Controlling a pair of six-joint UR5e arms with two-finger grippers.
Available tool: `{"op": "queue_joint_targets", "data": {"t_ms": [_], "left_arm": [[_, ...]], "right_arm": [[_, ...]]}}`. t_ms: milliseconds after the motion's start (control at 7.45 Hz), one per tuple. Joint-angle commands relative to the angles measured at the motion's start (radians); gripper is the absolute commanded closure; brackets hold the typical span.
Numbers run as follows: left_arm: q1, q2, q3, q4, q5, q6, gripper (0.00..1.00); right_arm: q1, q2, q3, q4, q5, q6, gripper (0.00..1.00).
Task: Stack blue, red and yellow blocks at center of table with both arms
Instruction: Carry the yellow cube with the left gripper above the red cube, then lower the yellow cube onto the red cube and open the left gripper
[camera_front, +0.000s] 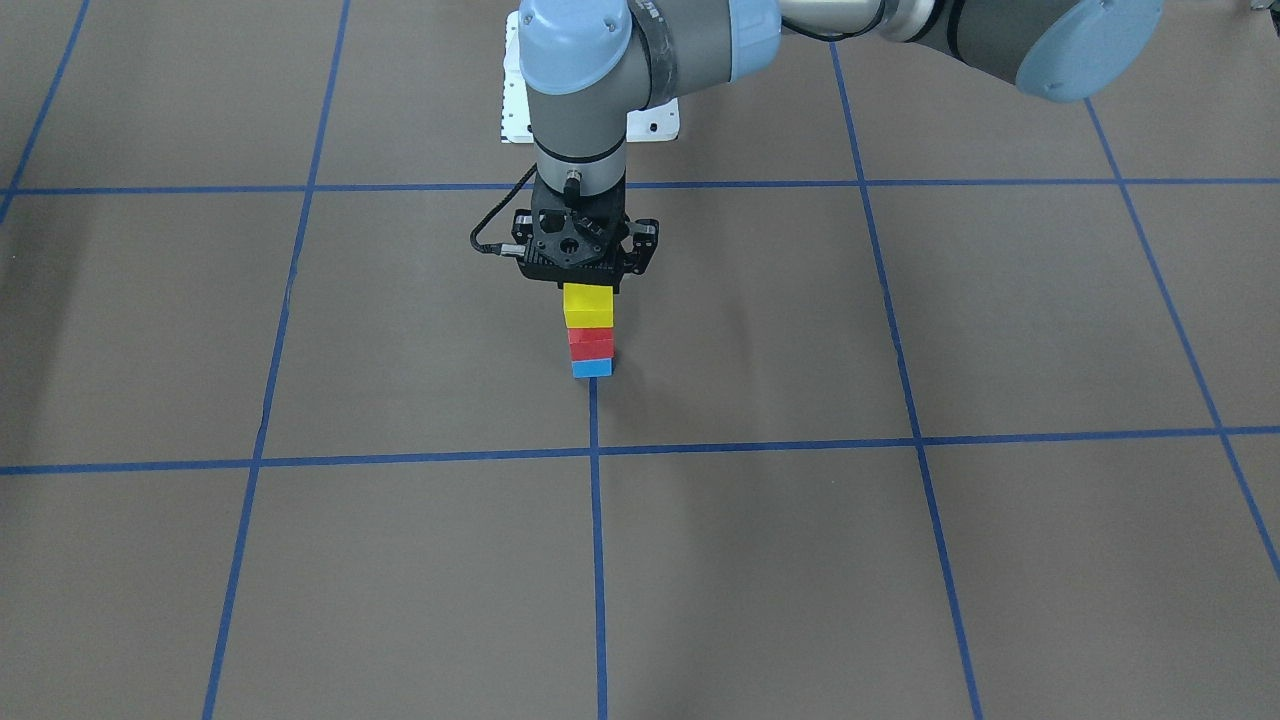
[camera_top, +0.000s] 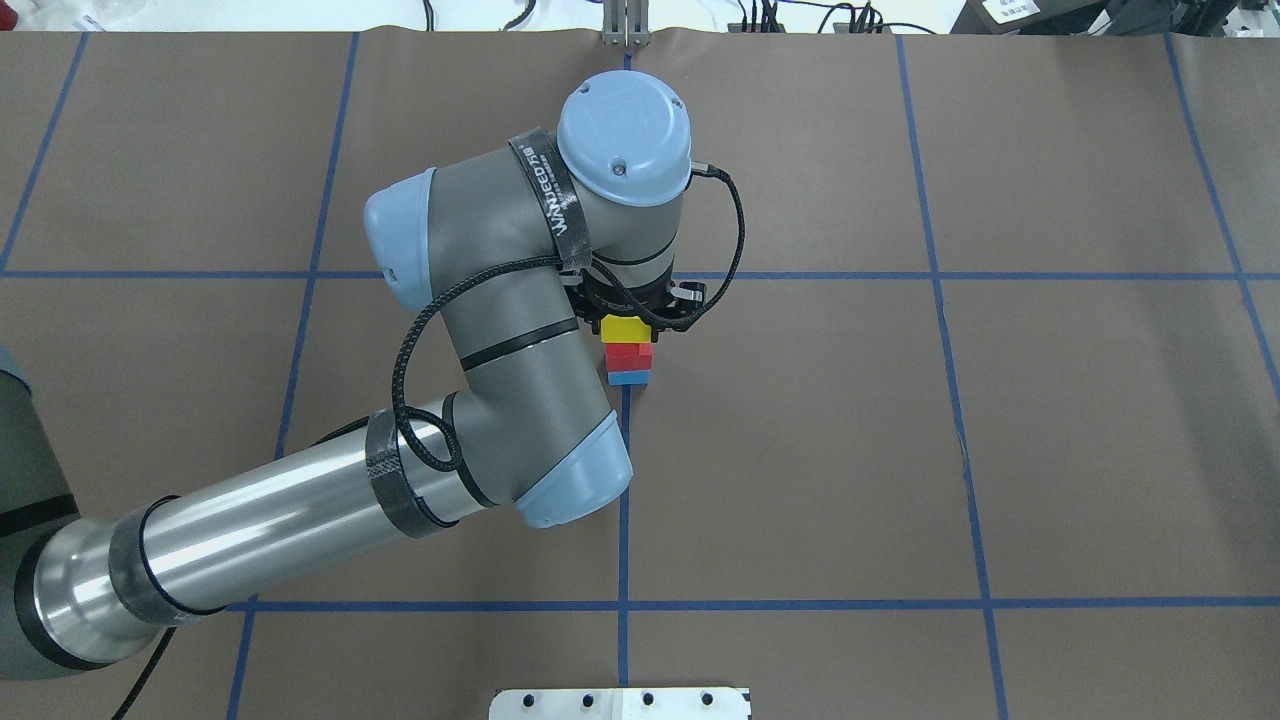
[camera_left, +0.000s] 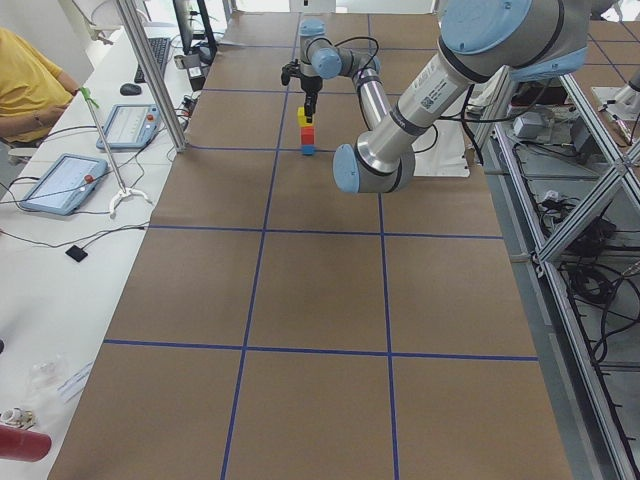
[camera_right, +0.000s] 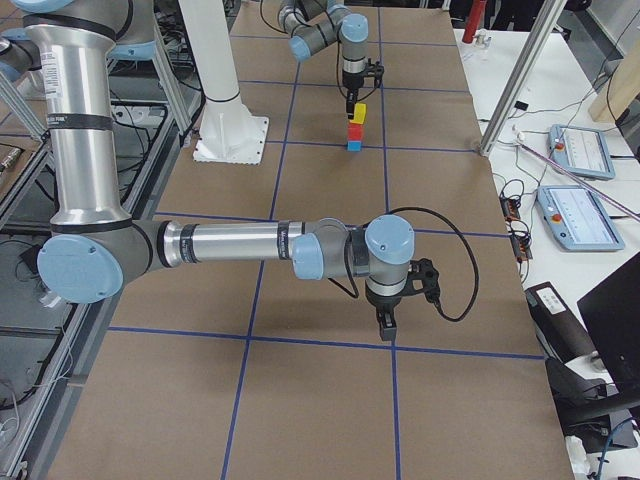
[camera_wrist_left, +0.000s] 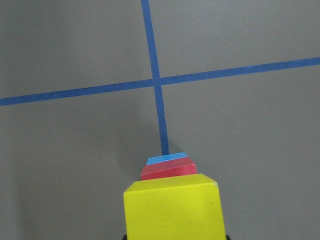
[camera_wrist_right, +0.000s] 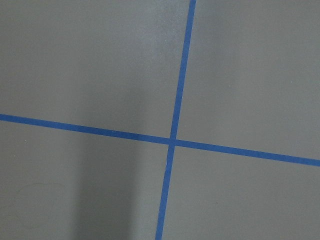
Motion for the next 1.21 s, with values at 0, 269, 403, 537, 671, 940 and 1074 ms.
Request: {"op": "queue_joint_targets", "data": {"t_ms": [0,269,403,537,671,940,1074], "left_arm": [[0.002,-0.001,0.045,-0.038,0.004,-0.001,0.96],[0.002,0.001,0.048,-0.053,0.004,-0.001,0.86],[0.002,0.004,0.048,-0.053,0.004,-0.001,0.78],[0.002,0.007,0.047,-0.05,0.004,-0.004,0.74],[0.002,0.007,0.047,-0.048,0.004,-0.006,0.68],[0.002,0.007,0.036,-0.05,0.002,-0.048,0.59],[0.002,0.008,0.035,-0.05,0.002,-0.049,0.52]], "right_arm": [[0.0,0.001,0.0,0.0,-0.001,0.0,0.0],[0.0,0.002,0.0,0.0,-0.001,0.0,0.0],[0.0,0.004,0.0,0.0,-0.001,0.0,0.0],[0.0,0.005,-0.002,0.0,-0.001,0.0,0.0],[0.0,0.008,-0.002,-0.002,-0.001,0.0,0.0],[0.0,0.011,-0.005,-0.003,-0.001,0.0,0.0],[-0.002,0.013,-0.005,-0.003,-0.001,0.0,0.0]]}}
